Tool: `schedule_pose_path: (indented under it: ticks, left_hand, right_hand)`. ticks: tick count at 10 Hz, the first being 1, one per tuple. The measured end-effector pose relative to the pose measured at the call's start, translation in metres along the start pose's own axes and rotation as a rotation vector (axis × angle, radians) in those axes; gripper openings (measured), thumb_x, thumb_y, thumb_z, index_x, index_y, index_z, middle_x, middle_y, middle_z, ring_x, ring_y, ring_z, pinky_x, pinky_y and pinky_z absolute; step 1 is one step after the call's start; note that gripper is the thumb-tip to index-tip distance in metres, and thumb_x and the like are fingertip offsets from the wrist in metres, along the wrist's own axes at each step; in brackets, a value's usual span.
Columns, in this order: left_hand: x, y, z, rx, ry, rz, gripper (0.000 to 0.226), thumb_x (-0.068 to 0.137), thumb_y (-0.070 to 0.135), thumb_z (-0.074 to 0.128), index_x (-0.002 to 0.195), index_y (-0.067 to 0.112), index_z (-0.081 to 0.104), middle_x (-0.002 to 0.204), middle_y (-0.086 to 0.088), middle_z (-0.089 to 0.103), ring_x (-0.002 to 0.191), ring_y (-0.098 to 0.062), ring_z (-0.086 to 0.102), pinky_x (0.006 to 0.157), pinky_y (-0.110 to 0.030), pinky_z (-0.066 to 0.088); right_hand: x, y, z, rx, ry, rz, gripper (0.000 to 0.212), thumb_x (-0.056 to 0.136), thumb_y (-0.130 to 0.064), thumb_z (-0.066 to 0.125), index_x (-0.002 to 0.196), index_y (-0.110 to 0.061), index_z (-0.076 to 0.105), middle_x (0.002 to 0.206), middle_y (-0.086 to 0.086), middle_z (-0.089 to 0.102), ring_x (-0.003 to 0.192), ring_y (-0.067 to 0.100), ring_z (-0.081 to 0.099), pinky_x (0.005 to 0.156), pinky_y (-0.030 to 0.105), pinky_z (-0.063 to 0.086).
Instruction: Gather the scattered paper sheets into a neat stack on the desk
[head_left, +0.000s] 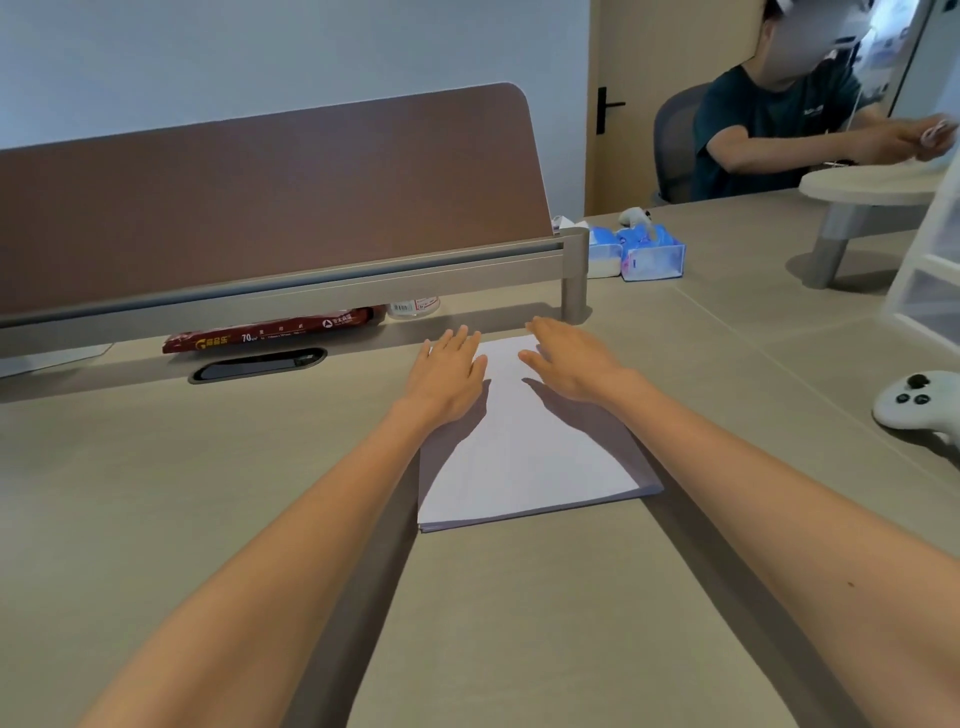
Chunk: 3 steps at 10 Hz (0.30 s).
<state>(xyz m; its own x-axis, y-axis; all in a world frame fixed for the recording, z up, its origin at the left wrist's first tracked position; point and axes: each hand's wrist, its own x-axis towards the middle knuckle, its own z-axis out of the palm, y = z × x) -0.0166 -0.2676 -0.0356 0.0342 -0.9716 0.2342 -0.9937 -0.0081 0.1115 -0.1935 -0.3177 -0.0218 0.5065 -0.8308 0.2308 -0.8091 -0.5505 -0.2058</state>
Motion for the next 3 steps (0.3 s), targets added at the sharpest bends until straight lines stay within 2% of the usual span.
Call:
schedule_pose_path:
  ticks: [1,2,3]
  left_hand:
    - [-0.021,0.008,-0.015,-0.079,0.066,0.007,0.042,0.102,0.026,0.036,0.141,0.015,0.047,0.149,-0.006,0.044,0.134,-0.027,0.043,0.109,-0.039,0.033]
    - [-0.051,0.017,-0.031,-0.176,0.123,-0.008,0.036,0.097,0.018,0.042,0.129,0.018,0.060,0.136,-0.004,0.058,0.122,-0.026,0.054,0.098,-0.037,0.046]
    - [-0.077,0.026,-0.058,-0.317,0.244,0.013,0.034,0.095,0.009,0.044,0.120,0.012,0.066,0.123,-0.006,0.067,0.112,-0.023,0.061,0.091,-0.031,0.049]
  right_hand:
    - [-0.022,-0.014,-0.013,0.067,0.015,0.000,0.045,0.099,-0.029,0.045,0.140,-0.013,0.041,0.146,0.008,0.044,0.128,0.027,0.047,0.100,0.042,0.043]
    - [-0.046,-0.028,-0.023,0.122,0.070,-0.049,0.038,0.096,-0.022,0.047,0.133,-0.013,0.050,0.138,0.008,0.052,0.122,0.027,0.052,0.098,0.043,0.045]
    - [-0.066,-0.040,-0.047,0.327,0.301,-0.048,0.023,0.093,-0.017,0.052,0.111,-0.013,0.066,0.113,0.006,0.068,0.098,0.022,0.063,0.086,0.042,0.053]
